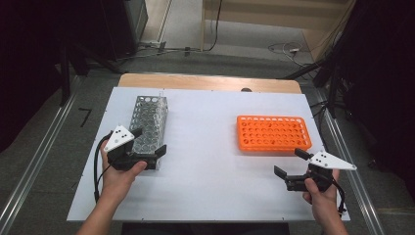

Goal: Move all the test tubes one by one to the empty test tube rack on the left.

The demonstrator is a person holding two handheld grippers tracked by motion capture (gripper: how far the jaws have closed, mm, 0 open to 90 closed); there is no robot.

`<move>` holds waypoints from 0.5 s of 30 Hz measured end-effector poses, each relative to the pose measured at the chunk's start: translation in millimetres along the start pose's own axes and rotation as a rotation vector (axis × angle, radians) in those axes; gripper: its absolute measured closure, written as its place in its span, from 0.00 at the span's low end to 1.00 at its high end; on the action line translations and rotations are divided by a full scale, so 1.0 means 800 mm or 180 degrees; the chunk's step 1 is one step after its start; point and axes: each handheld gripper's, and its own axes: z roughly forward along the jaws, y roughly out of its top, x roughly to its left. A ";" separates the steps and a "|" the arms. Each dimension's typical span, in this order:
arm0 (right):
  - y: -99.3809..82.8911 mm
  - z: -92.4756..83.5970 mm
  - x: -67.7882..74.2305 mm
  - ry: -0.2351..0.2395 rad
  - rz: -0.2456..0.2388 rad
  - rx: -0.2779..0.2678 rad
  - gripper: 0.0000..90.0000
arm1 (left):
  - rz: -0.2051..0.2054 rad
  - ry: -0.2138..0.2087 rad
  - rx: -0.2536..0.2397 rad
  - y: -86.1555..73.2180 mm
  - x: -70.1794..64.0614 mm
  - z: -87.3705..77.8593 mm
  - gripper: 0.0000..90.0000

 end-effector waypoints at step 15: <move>-0.007 0.001 -0.008 -0.0057 0.0031 0.0015 0.00 | -0.0010 0.0085 -0.0143 -0.026 0.008 -0.038 0.00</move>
